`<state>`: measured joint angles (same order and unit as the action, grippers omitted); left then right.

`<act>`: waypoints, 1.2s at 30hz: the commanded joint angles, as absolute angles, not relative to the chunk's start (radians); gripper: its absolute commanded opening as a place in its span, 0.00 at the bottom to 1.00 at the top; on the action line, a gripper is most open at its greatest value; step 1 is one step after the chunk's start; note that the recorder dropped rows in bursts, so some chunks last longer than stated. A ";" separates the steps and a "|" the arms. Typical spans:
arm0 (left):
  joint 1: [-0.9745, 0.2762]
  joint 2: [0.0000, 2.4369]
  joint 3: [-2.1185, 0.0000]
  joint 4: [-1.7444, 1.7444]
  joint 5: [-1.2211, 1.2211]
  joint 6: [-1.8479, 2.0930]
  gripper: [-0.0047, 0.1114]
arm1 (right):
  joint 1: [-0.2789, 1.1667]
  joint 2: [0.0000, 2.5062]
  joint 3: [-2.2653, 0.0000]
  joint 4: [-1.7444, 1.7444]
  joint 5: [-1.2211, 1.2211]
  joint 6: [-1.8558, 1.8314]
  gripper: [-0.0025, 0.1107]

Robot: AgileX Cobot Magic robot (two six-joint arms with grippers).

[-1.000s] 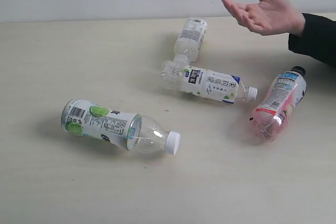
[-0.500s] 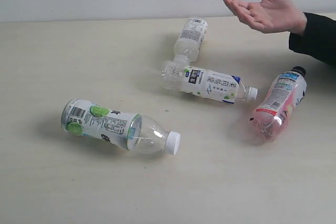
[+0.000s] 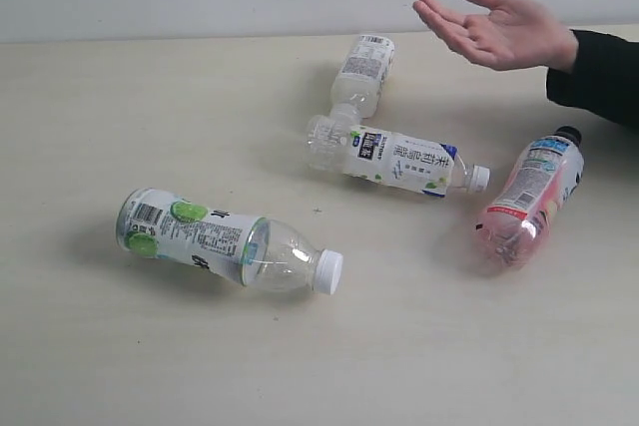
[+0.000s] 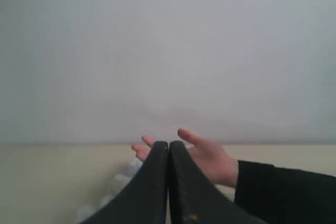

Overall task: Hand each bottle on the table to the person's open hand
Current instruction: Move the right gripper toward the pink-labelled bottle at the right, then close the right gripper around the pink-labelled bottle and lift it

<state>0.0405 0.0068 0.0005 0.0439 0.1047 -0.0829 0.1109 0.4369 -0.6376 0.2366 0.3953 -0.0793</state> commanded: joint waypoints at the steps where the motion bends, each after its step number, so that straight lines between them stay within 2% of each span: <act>1: 0.038 0.000 0.000 0.041 0.098 -0.082 0.04 | 0.105 0.555 -0.723 0.236 0.609 -0.180 0.03; 5: 0.038 0.000 0.000 0.041 0.098 -0.082 0.04 | 0.105 0.700 -0.765 0.232 0.779 -0.180 0.02; 9: 0.038 0.000 0.000 0.041 0.098 -0.082 0.04 | 0.105 0.956 -0.811 0.161 0.923 -0.048 0.03; 11: 0.038 0.000 0.000 0.041 0.098 -0.082 0.04 | 0.105 1.057 -0.841 0.100 0.987 0.056 0.09; 14: 0.038 0.000 0.000 0.041 0.098 -0.082 0.04 | 0.105 1.189 -0.892 0.043 1.065 0.189 0.25; 16: 0.038 0.000 0.000 0.041 0.098 -0.082 0.04 | 0.105 1.257 -0.907 0.054 1.060 0.222 0.36; 18: 0.038 0.000 0.000 0.041 0.098 -0.082 0.04 | 0.105 1.305 -0.909 0.065 1.043 0.229 0.43; 26: 0.038 0.000 0.000 0.041 0.098 -0.082 0.04 | 0.105 1.412 -0.907 0.026 0.975 0.268 0.44; 29: 0.038 0.000 0.000 0.041 0.098 -0.082 0.04 | 0.105 1.444 -0.907 0.000 0.868 0.384 0.51; 33: 0.038 0.000 0.000 0.041 0.098 -0.082 0.04 | 0.105 1.497 -0.907 0.000 0.754 0.440 0.67; 36: 0.038 0.000 0.000 0.041 0.098 -0.082 0.04 | 0.105 1.540 -0.907 0.000 0.720 0.476 0.69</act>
<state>0.0405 0.0068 0.0005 0.0439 0.1047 -0.0829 0.1109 1.5083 -0.8998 0.0093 0.7657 0.4387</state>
